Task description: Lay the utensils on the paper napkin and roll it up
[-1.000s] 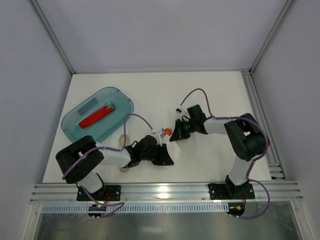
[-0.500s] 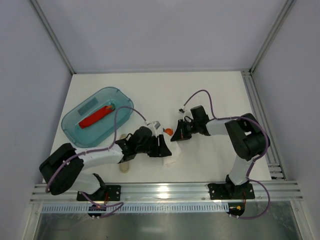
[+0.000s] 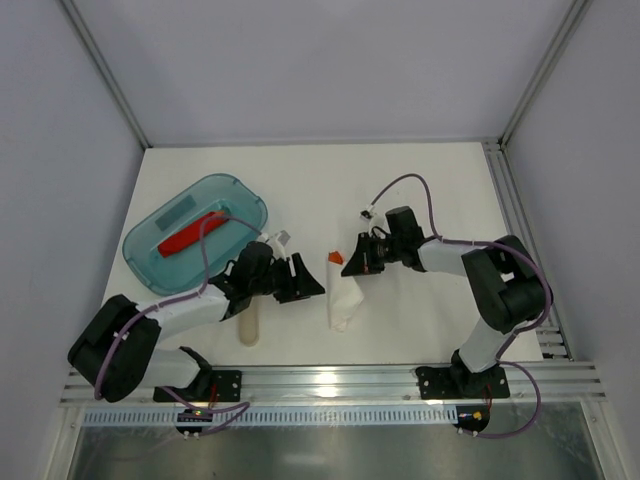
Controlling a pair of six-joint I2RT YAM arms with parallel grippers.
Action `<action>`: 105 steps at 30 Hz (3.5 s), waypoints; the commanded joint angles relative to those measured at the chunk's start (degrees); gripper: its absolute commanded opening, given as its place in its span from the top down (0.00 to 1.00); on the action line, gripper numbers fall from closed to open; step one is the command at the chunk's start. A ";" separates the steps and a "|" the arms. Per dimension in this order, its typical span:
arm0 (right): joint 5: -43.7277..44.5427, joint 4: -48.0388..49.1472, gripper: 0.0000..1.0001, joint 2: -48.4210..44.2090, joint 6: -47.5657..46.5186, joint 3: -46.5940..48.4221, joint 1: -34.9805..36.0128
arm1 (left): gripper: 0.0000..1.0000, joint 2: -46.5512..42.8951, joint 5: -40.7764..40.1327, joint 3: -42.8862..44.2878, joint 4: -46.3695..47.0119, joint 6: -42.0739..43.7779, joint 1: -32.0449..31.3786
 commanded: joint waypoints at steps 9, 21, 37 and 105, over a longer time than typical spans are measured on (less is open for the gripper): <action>0.20 1.06 0.96 -4.96 -0.21 0.11 -0.39 | 0.38 4.38 6.96 -0.41 10.28 -0.63 0.98; -1.64 -1.05 0.96 -11.99 -0.04 -0.50 -0.48 | 0.37 9.13 11.43 -3.84 28.36 -0.80 1.24; -7.18 -2.46 0.96 -27.72 3.39 -1.47 -0.48 | 0.32 9.48 22.77 -1.64 42.89 -5.80 3.26; 16.19 -16.62 0.50 -39.42 4.36 3.63 7.07 | 1.00 6.24 13.55 13.03 17.32 2.45 -1.30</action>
